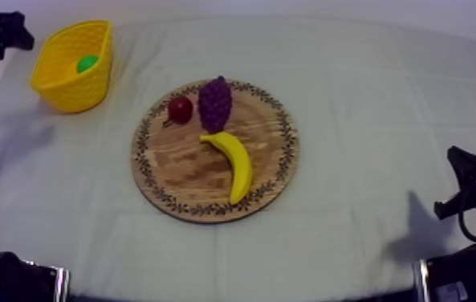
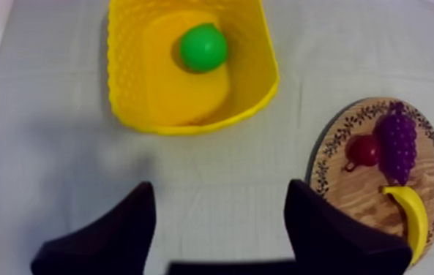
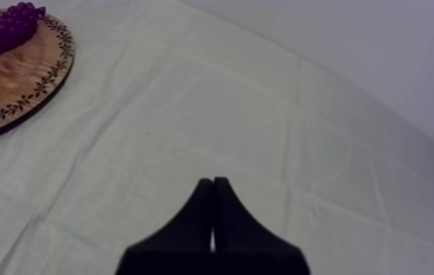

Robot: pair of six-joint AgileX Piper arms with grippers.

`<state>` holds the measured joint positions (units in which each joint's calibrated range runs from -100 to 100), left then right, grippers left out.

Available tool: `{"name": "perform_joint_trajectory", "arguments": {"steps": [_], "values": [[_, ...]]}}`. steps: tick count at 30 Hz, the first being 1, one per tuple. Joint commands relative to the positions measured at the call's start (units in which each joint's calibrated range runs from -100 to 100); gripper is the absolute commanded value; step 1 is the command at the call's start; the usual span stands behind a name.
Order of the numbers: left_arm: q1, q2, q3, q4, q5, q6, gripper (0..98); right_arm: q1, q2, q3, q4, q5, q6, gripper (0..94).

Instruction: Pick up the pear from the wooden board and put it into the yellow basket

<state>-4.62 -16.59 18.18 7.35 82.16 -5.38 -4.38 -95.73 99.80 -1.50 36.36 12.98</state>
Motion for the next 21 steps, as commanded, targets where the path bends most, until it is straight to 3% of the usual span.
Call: {"name": "perform_joint_trajectory", "arguments": {"steps": [1, 6, 14, 21], "values": [[-0.30, -4.57, 5.52, 0.89, -2.63, -0.81, 60.2, 0.01, -0.03, -0.02, 0.01, 0.02, -0.01, 0.4], [-0.80, -13.82, 15.61, 1.62, -8.66, -1.84, 53.5, 0.01, -0.03, -0.02, 0.01, 0.02, -0.01, 0.4], [-1.11, -28.26, 27.68, 0.97, -12.10, -2.76, 47.7, 0.01, -0.03, -0.02, 0.01, 0.02, -0.01, 0.4], [-0.56, -39.24, 38.72, 1.04, -19.75, -3.79, 40.6, 0.01, -0.03, -0.02, 0.01, 0.02, -0.01, 0.4]]}}
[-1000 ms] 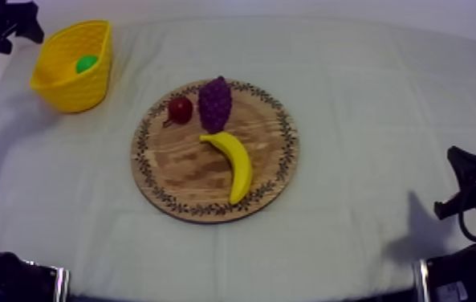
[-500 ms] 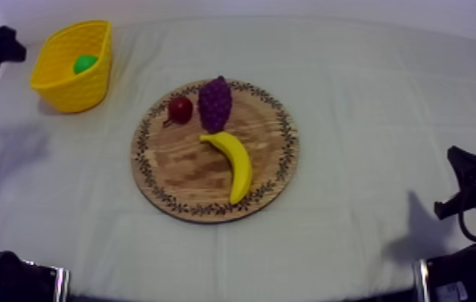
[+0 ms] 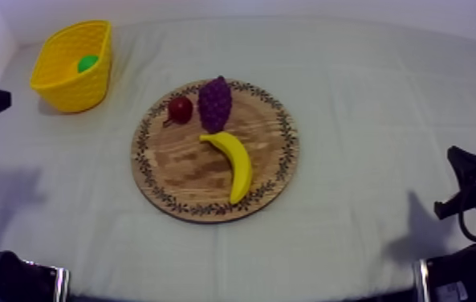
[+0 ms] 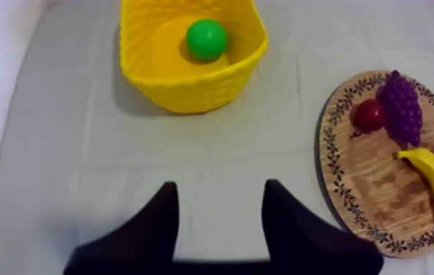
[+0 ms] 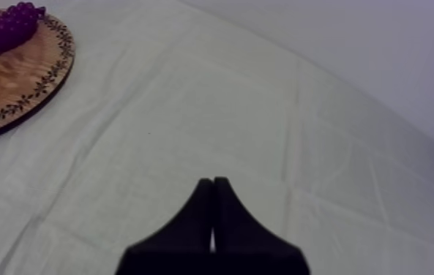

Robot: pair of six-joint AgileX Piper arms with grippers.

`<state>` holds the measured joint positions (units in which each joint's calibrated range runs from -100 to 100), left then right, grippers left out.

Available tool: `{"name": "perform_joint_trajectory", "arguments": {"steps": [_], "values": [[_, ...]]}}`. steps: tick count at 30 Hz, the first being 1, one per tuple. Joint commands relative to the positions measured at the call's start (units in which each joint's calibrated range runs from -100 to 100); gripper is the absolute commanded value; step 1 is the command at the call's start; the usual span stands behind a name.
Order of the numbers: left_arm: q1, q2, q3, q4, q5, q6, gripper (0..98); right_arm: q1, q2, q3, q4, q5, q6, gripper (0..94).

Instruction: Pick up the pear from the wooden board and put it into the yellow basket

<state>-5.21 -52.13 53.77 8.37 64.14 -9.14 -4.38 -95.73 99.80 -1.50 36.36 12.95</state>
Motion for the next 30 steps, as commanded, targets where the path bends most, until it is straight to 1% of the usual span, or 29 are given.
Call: {"name": "perform_joint_trajectory", "arguments": {"steps": [1, 6, 12, 15, 18, 25, 30], "values": [[0.10, -5.27, 4.34, 0.08, -2.72, -0.10, 39.3, 0.01, -0.03, -0.02, 0.01, 0.02, 0.01, 0.4], [0.44, -13.21, 9.74, -0.05, -7.44, -0.11, 32.1, 0.01, -0.03, -0.02, 0.01, 0.02, 0.01, 0.4], [1.14, -23.32, 18.37, 0.19, -16.01, 0.24, 21.1, 0.01, -0.03, -0.02, 0.01, 0.02, 0.01, 0.4], [1.27, -28.21, 24.05, -0.07, -20.05, 1.33, 17.7, 0.01, -0.03, -0.02, 0.01, 0.02, 0.01, 0.4], [1.31, -32.82, 29.82, -0.84, -23.24, 3.25, 14.7, 0.01, -0.03, -0.02, 0.01, 0.02, 0.01, 0.4], [1.66, -41.38, 40.17, -3.14, -26.42, 7.87, 6.9, 0.01, -0.03, -0.02, 0.01, 0.02, 0.01, 0.4], [2.51, -45.95, 42.47, -4.75, -25.59, 9.96, 2.7, 0.01, -0.03, -0.02, 0.01, 0.02, 0.01, 0.4]]}}
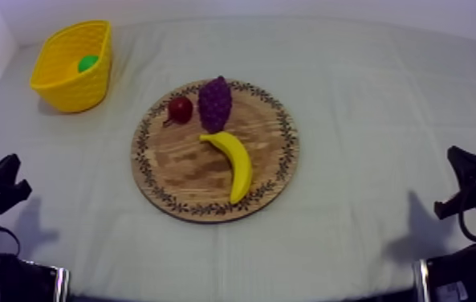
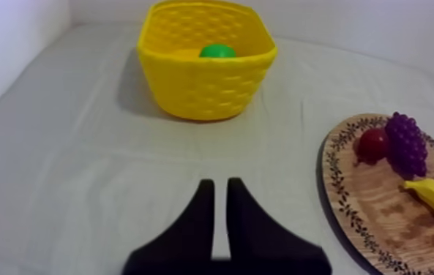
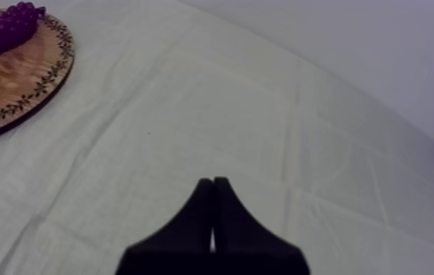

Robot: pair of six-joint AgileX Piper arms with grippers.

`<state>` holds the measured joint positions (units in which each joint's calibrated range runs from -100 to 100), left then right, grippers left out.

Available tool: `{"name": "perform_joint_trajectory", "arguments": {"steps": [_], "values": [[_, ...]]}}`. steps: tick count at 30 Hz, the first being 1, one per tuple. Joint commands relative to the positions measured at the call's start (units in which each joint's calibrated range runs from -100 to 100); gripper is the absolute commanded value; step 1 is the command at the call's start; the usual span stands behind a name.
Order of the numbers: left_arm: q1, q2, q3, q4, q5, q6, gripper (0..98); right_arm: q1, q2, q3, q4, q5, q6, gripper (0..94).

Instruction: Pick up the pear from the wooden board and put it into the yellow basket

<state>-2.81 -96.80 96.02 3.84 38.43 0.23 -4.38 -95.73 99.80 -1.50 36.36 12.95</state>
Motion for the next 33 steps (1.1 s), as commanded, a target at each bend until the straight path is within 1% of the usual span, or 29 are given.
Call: {"name": "perform_joint_trajectory", "arguments": {"steps": [1, 3, 6, 7, 9, 12, 14, 16, 19, 22, 25, 33], "values": [[0.26, -1.78, 0.31, -0.52, 0.47, 1.06, 2.3, 0.01, -0.03, -0.02, 0.01, 0.02, 0.01, 0.4], [0.65, -2.37, 0.30, -1.81, 1.61, 2.61, 1.9, 0.01, -0.03, -0.02, 0.01, 0.02, 0.01, 0.4], [1.53, -2.75, 0.24, -3.36, 3.08, 4.11, 1.6, 0.01, -0.03, -0.02, 0.01, 0.02, 0.01, 0.4], [1.82, -2.80, 0.22, -3.81, 3.51, 4.44, 1.6, 0.01, -0.03, -0.02, 0.01, 0.02, 0.01, 0.4], [2.24, -2.87, 0.23, -4.36, 4.06, 3.89, 1.6, 0.01, -0.03, -0.02, 0.01, 0.02, 0.01, 0.4], [2.59, -2.92, 0.35, -4.73, 4.41, 1.99, 0.7, 0.01, -0.03, -0.02, 0.01, 0.02, 0.01, 0.4], [2.68, -2.93, 0.41, -4.84, 4.48, 1.38, 0.4, 0.01, -0.03, -0.02, 0.01, 0.02, 0.01, 0.4], [2.73, -2.94, 0.76, -4.97, 3.61, 2.57, 0.2, 0.01, -0.03, -0.02, 0.01, 0.02, 0.01, 0.4], [2.76, -2.94, 2.50, -5.39, -2.19, 6.03, 0.1, 0.01, -0.03, -0.02, 0.01, 0.02, 0.01, 0.4], [2.77, -2.94, 3.32, -5.61, -5.18, 8.48, 0.1, 0.01, -0.03, -0.02, 0.01, 0.02, 0.01, 0.4], [2.77, -2.94, 3.61, -5.68, -6.21, 9.23, 0.1, 0.01, -0.03, -0.02, 0.01, 0.02, 0.01, 0.4], [2.77, -2.94, 3.74, -5.72, -6.71, 9.40, 0.1, 0.01, -0.03, -0.02, 0.01, 0.02, 0.01, 0.4]]}}
